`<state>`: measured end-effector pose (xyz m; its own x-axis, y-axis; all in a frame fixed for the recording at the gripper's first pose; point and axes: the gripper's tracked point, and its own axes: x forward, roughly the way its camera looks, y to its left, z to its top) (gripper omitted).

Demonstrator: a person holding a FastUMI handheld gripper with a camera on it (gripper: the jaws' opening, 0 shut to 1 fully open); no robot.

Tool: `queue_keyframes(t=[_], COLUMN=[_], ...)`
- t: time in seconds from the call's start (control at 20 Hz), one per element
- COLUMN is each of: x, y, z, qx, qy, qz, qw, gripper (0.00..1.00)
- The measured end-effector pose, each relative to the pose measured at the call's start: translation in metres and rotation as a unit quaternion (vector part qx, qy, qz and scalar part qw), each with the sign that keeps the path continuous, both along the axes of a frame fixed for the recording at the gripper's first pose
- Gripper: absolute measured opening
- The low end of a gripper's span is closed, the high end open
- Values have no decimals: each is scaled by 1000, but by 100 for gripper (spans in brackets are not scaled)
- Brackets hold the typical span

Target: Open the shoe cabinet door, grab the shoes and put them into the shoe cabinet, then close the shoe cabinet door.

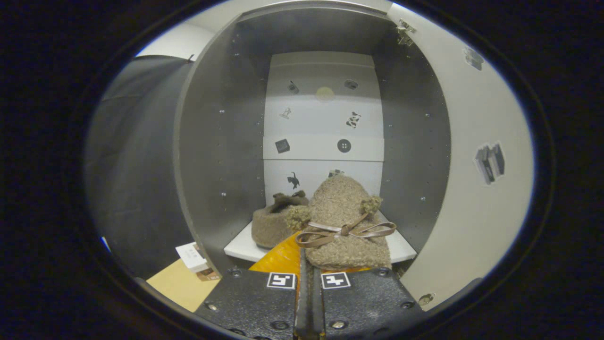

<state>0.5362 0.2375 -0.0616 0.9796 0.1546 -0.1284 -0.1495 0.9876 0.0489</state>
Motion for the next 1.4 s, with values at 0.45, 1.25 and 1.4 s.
queue_keyframes(t=[0.45,1.25,1.4], x=[98,158,159], y=[4,0,2], z=[8,-51,-56], qx=[-4,23,33], qy=[4,203,233], qz=[-17,-33,-34], qw=[1000,978,971], gripper=[7,8,9])
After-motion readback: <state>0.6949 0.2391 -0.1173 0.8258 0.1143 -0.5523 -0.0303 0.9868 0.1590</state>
